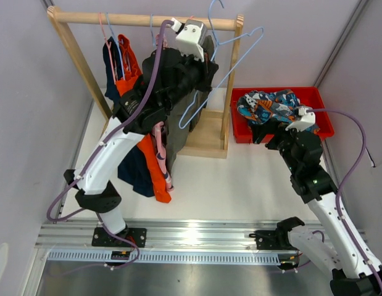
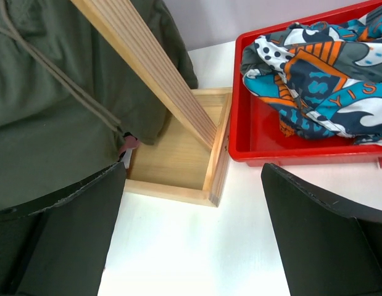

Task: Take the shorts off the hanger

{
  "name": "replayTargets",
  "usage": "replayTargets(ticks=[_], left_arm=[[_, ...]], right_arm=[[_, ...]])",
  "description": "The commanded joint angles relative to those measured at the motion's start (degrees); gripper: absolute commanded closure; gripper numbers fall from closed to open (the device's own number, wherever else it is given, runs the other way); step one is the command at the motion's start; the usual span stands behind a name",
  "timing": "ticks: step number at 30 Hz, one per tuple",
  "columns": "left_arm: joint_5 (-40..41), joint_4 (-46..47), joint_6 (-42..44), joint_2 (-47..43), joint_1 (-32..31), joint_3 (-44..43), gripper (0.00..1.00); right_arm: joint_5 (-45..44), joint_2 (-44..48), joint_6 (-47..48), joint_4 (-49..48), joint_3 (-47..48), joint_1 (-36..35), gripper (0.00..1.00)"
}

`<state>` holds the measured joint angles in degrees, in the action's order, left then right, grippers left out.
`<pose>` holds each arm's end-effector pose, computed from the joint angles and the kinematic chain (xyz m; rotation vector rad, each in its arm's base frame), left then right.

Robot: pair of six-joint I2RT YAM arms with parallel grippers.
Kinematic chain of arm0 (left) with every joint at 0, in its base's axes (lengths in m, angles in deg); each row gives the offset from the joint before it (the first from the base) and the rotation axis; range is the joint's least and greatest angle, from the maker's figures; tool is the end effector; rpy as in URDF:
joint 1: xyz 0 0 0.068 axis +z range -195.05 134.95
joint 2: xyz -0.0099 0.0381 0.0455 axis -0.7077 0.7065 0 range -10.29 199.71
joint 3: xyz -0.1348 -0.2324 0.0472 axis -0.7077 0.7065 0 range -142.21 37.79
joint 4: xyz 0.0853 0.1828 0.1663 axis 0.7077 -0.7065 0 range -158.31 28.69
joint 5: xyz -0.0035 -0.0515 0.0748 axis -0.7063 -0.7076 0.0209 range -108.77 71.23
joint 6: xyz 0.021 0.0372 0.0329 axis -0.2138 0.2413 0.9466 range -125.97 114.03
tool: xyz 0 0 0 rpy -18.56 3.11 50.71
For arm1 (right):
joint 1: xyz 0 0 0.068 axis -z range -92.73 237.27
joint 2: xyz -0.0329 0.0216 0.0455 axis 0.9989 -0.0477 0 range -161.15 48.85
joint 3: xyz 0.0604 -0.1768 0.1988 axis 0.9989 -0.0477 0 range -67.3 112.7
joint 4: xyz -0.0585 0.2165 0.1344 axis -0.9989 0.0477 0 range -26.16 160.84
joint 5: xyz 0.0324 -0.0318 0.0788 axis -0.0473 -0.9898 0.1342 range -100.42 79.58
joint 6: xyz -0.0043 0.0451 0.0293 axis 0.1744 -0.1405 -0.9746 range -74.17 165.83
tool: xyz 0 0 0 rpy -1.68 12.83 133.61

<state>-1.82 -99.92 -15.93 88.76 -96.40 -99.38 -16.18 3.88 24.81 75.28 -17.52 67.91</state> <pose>0.2113 -0.2476 0.5716 0.3431 1.5746 -0.6014 0.1721 0.0567 0.3677 0.1011 1.7025 0.4431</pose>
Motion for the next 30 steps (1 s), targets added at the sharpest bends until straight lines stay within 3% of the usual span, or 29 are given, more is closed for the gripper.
replayTargets(ticks=[1, 8, 13, 18, 25, 30], left_arm=[[-0.77, -5.86, 3.19, -0.42, 0.64, -3.30, 1.00], [-2.80, -10.34, 1.43, -17.98, 0.55, 18.57, 1.00], [2.64, -13.33, 1.34, -22.14, 0.55, 22.11, 1.00], [6.25, -13.69, 2.48, -20.47, 0.55, 19.48, 1.00], [5.82, -4.20, 5.47, -13.45, 0.55, 14.39, 1.00], [7.31, 0.20, 7.05, -1.24, 1.43, -0.37, 1.00]], right_arm=[[-1.71, 2.43, -0.08, 1.83, -0.82, -0.60, 0.01], [-2.24, 2.52, 0.19, 2.10, -1.79, -0.68, 0.01], [-1.71, 2.17, -1.31, 0.69, -2.67, -0.86, 0.01], [-1.88, 2.17, -2.28, 0.95, -3.28, -1.56, 0.01], [-3.29, 3.92, -1.84, 3.14, -4.34, -2.09, 0.00], [-3.47, 5.24, -1.75, 4.11, -5.39, -2.18, 0.00]])
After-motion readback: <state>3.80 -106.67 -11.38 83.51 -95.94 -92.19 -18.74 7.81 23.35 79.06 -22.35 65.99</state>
